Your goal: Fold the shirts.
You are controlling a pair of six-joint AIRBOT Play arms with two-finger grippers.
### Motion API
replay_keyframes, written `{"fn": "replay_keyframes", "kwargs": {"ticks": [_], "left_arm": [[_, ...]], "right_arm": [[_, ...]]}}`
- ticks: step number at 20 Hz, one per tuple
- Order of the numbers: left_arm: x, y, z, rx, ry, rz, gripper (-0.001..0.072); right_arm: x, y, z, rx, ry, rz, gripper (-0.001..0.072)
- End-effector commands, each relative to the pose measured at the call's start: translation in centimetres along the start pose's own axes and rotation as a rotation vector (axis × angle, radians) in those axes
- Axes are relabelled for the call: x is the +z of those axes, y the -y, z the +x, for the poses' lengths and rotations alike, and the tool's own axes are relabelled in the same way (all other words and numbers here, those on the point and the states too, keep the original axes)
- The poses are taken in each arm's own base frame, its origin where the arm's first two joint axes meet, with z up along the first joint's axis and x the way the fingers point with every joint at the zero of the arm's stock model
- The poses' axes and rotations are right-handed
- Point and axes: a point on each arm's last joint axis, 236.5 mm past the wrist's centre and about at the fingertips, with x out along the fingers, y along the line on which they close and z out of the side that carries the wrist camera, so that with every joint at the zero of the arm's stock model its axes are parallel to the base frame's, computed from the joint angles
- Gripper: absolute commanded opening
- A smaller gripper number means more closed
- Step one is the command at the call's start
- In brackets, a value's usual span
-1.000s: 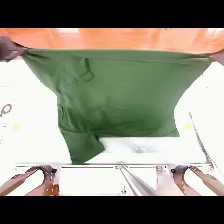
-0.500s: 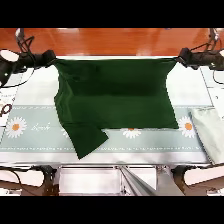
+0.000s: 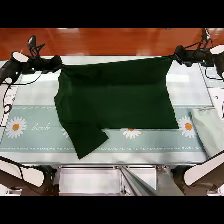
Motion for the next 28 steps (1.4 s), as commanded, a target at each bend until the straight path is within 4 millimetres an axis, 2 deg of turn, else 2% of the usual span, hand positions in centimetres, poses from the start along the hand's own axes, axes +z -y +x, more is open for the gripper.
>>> {"fn": "replay_keyframes", "kwargs": {"ticks": [1, 2, 4, 6, 8, 17, 18, 19, 20, 21, 24, 28], "left_arm": [[-3.2, 0.8, -0.1, -0.041, -0.139, 0.008, 0.0021], [-4.6, 0.8, -0.4, -0.05, -0.197, 0.025, 0.0021], [-7.2, -0.3, -0.8, -0.017, -0.304, 0.063, 0.0021], [-9.7, -1.7, -1.2, 0.021, -0.396, 0.081, 0.0021], [-11.2, -2.3, -1.4, 0.027, -0.443, 0.073, 0.0021], [-12.8, -2.3, -2.3, 0.008, -0.518, 0.052, 0.0021], [-12.8, -2.2, -2.4, 0.01, -0.518, 0.04, 0.0026], [-12.9, -2.2, -2.4, 0.017, -0.522, 0.01, 0.011], [-13.1, -2.1, -2.6, 0.018, -0.534, -0.008, 0.0348], [-13.4, -2.0, -3.0, 0.015, -0.556, -0.005, 0.0505], [-12.8, -2.2, -5.6, 0.021, -0.594, -0.035, 0.0509], [-10.7, -2.8, -11.4, 0.033, -0.527, -0.081, 0.0509]], "right_arm": [[-1.8, 0.5, -0.1, 0.005, -0.09, 0.001, 0.0022], [-3.2, 0.7, -0.4, 0.006, -0.149, -0.003, 0.0023], [-6.4, 2.5, -1.1, -0.065, -0.289, -0.063, 0.0023], [-8.4, 4.1, -1.7, -0.124, -0.38, -0.084, 0.0023], [-9.6, 4.4, -1.9, -0.123, -0.433, -0.077, 0.0023], [-12.8, 5.1, -1.6, -0.116, -0.559, -0.024, 0.0023], [-13.4, 5.0, -1.5, -0.111, -0.579, -0.01, 0.0047], [-13.8, 5.1, -1.5, -0.118, -0.592, 0.013, 0.0209], [-14.1, 4.9, -1.7, -0.12, -0.606, 0.029, 0.0428], [-14.2, 4.6, -2.1, -0.116, -0.618, 0.039, 0.0416], [-13.1, 4.4, -5.1, -0.123, -0.615, 0.076, 0.0416], [-10.1, 5.7, -11.7, -0.231, -0.543, 0.079, 0.0416]]}}
